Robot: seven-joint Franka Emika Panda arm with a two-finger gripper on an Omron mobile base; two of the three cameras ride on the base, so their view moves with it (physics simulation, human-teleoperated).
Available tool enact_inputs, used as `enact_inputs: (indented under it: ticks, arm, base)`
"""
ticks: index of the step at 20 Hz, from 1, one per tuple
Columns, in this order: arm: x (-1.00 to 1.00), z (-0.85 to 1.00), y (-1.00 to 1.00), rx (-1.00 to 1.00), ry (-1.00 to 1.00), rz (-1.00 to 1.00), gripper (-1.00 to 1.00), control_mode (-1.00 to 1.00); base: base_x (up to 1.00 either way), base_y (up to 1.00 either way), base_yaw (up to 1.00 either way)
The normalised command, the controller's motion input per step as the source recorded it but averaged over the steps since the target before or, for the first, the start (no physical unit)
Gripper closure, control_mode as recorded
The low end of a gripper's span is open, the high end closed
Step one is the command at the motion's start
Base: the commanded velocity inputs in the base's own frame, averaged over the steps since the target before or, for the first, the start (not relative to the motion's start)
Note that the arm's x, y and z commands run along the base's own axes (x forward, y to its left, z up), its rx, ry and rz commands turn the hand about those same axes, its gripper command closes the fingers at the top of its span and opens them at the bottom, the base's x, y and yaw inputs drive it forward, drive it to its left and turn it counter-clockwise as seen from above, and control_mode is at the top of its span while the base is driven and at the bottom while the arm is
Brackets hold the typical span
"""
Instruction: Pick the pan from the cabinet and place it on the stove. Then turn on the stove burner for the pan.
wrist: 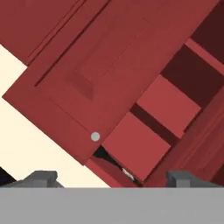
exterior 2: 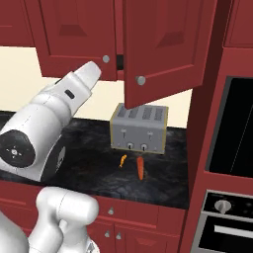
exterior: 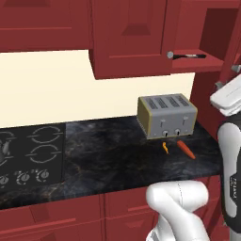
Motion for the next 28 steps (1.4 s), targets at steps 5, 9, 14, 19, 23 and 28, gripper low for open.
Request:
enact_inputs:
  ticks: [5, 9, 14, 19, 23, 28]
  arm:
    - [0.22, -0.12, 0.44, -0.25, 0.21, -0.41, -1.00, -1.00]
    - [0.38, -0.11, 0.20, -0.24, 0.24, -0.35, -1.00, -1.00]
    - [0.55, -0.03, 0.06, -0.21, 0.26, -0.29, -1.00, -1.00]
    - [0.54, -0.01, -0.11, -0.14, 0.22, -0.18, -1.00, -1.00]
    - [0.48, -0.01, -0.31, -0.08, 0.18, -0.13, -1.00, -1.00]
    - [0.39, -0.01, -0.39, -0.05, 0.14, -0.10, -1.00, -1.00]
  base:
    - [0.00, 0.00, 0.00]
    - [0.00, 0.00, 0.00]
    - [0.00, 0.00, 0.00]
    - [0.00, 0.00, 0.00]
    - [0.00, 0.00, 0.00]
    - [0.00, 0.00, 0.00]
